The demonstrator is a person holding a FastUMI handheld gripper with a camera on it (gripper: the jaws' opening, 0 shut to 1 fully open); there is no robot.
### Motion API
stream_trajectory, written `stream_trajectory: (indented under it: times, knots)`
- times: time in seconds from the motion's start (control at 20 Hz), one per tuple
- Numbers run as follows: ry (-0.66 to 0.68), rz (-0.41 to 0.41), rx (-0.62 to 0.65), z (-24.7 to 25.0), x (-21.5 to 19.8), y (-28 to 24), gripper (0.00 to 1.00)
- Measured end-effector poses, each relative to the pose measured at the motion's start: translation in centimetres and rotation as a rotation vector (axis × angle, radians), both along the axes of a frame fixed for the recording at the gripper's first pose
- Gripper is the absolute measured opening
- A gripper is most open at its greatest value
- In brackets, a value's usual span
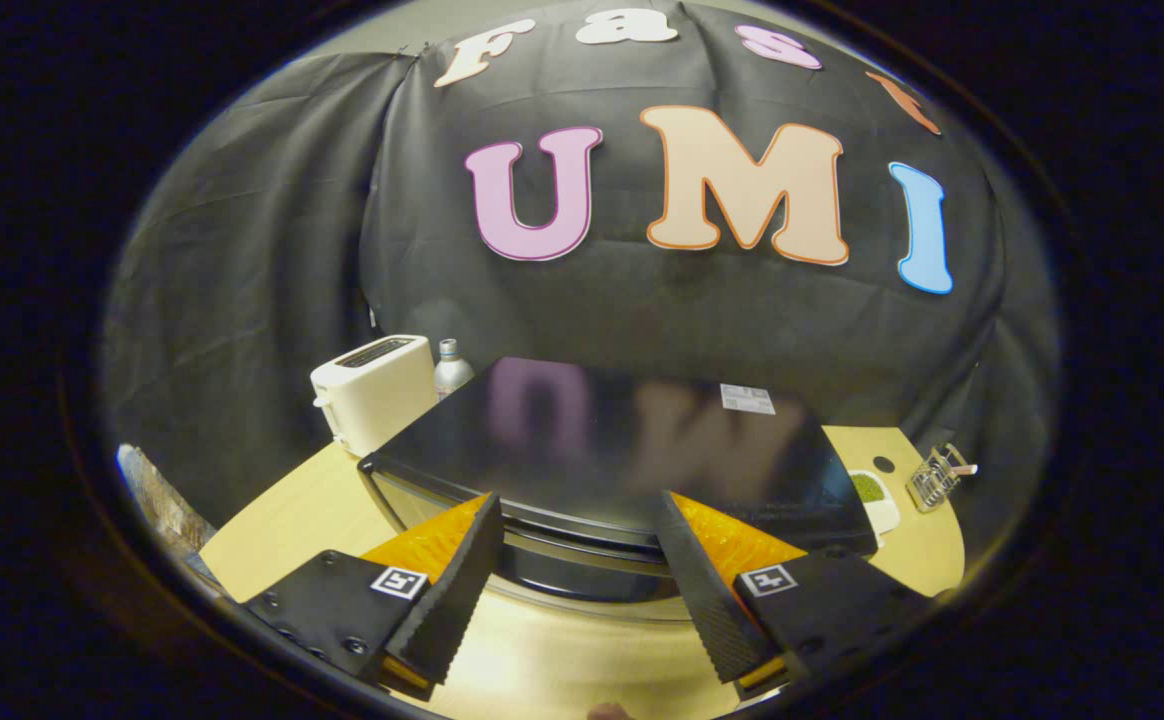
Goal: Open the toaster oven, put the food inside, and close the toaster oven door.
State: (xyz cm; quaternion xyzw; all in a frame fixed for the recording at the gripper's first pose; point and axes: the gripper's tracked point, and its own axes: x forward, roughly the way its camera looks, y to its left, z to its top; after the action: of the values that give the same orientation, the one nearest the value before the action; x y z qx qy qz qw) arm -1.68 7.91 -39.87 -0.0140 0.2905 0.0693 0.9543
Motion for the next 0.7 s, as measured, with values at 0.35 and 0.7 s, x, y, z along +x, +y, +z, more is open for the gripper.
stream_trajectory:
  times: [0.35, 0.7]
  knots:
    - [0.049, -0.027, 0.074, -0.5, -2.6, 0.1, 0.96]
    - [0.091, 0.013, 0.056, -1.1, -6.6, 0.5, 0.96]
